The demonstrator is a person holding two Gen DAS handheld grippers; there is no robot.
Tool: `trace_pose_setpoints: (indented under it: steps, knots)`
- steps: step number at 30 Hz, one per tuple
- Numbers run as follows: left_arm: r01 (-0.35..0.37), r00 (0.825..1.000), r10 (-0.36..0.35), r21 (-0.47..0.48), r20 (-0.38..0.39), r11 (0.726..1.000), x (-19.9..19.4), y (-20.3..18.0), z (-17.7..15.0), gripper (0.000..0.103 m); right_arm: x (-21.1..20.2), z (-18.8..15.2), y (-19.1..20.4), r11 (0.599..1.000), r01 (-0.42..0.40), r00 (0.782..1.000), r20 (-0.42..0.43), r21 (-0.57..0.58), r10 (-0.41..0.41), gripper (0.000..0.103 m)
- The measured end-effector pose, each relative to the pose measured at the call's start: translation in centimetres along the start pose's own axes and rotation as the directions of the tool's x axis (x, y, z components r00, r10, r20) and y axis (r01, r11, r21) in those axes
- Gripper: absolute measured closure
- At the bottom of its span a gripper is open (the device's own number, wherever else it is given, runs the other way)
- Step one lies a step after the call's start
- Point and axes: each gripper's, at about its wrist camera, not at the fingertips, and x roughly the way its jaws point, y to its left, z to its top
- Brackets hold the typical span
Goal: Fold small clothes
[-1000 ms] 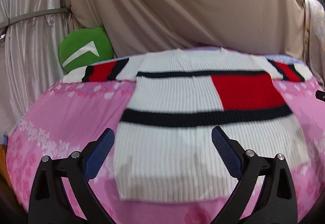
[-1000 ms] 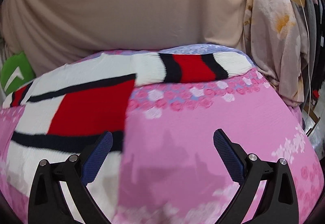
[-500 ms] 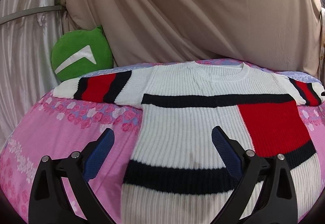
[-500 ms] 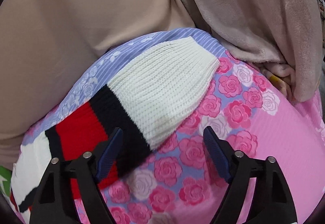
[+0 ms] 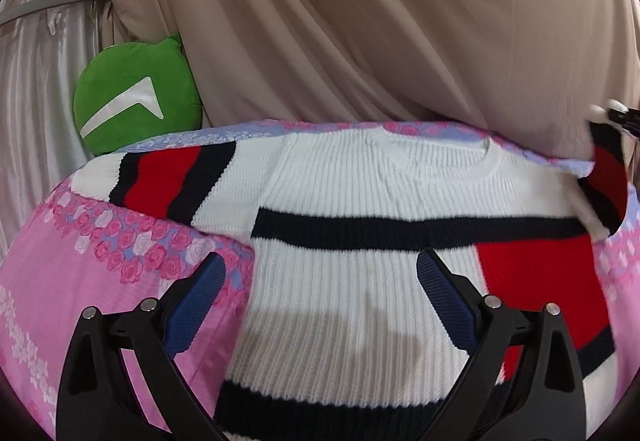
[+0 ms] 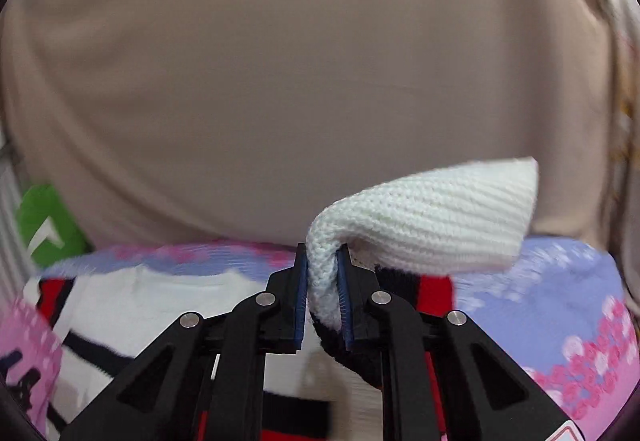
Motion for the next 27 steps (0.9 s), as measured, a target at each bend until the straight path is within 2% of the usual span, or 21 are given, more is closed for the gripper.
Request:
trace_pose_setpoints:
  steps: [2,4,6,8,9,11,13,14,16,17,20,21,23,25,26,27]
  knots:
    - [0.01,1.0,-0.009,-0.027,0.012,1.0,0.4,0.1,1.1,0.009,1.8,-1.2,9.0,0.98,-0.137,0.99,-0.063,-0.143,0.129,0.088]
    - [0.023,1.0,-0.023,-0.044,0.013,0.999,1.2,0.1,2.0,0.009,4.2,-3.9,15.4,0.946,-0.219,0.971,-0.147,-0.237,0.188,0.084]
    - [0.057,0.998,-0.058,-0.066,-0.017,0.996,3.0,0.0,2.7,0.009,7.5,-7.3,20.1,0.912,-0.263,0.951,-0.245,-0.316,0.19,0.075]
    - [0.092,0.993,-0.098,-0.092,-0.071,0.992,5.2,0.1,3.0,0.009,7.9,-10.1,21.7,0.898,-0.261,0.945,-0.282,-0.353,0.163,0.075]
    - [0.102,0.988,-0.112,-0.098,-0.103,0.99,6.5,0.2,3.1,0.009,7.6,-10.7,20.9,0.901,-0.256,0.946,-0.283,-0.349,0.159,0.075]
    - [0.12,0.979,-0.136,-0.112,-0.148,0.986,8.8,0.5,3.1,0.009,6.5,-9.9,18.1,0.926,-0.254,0.945,-0.276,-0.278,0.176,0.07]
    - [0.104,0.973,-0.128,-0.129,-0.193,0.986,11.0,1.0,2.9,0.009,4.7,-10.0,14.1,0.961,-0.187,0.964,-0.227,-0.203,0.139,0.045]
    - [0.094,0.969,-0.125,-0.15,-0.213,0.984,11.8,1.4,2.7,0.009,3.9,-9.9,12.4,0.973,-0.147,0.973,-0.203,-0.178,0.11,0.041]
    - [0.09,0.96,-0.139,-0.204,-0.241,0.975,13.2,2.3,2.3,0.009,2.9,-9.7,8.5,0.99,-0.055,0.984,-0.175,-0.129,0.032,0.036]
    - [0.098,0.954,-0.157,-0.232,-0.255,0.968,13.8,2.7,2.2,0.009,3.1,-9.6,6.2,0.996,-0.009,0.983,-0.183,-0.091,-0.008,0.035]
    - [0.121,0.943,-0.192,-0.256,-0.272,0.959,15.0,2.5,1.9,0.012,5.4,-9.2,1.8,0.999,0.025,0.968,-0.25,0.028,-0.017,0.034]
    - [0.119,0.945,-0.183,-0.237,-0.271,0.964,15.3,2.1,2.1,0.018,6.2,-9.0,0.6,0.998,0.035,0.965,-0.263,0.058,-0.019,0.034]
    - [0.137,0.944,-0.194,-0.218,-0.267,0.966,15.8,1.5,2.6,0.042,8.4,-8.7,-0.8,0.994,0.056,0.956,-0.293,0.095,-0.025,0.034]
    - [0.14,0.938,-0.202,-0.225,-0.281,0.964,16.5,1.4,3.2,0.076,10.8,-8.6,-0.8,0.99,0.047,0.944,-0.33,0.13,-0.002,0.036]
    - [0.154,0.937,-0.217,-0.232,-0.275,0.96,16.8,1.4,3.7,0.088,11.9,-8.3,-1.2,0.987,0.028,0.933,-0.359,0.156,0.03,0.043]
    - [0.176,0.934,-0.238,-0.235,-0.268,0.956,17.0,1.4,4.2,0.095,12.9,-8.1,-1.0,0.985,-0.003,0.919,-0.388,0.174,0.072,0.087]
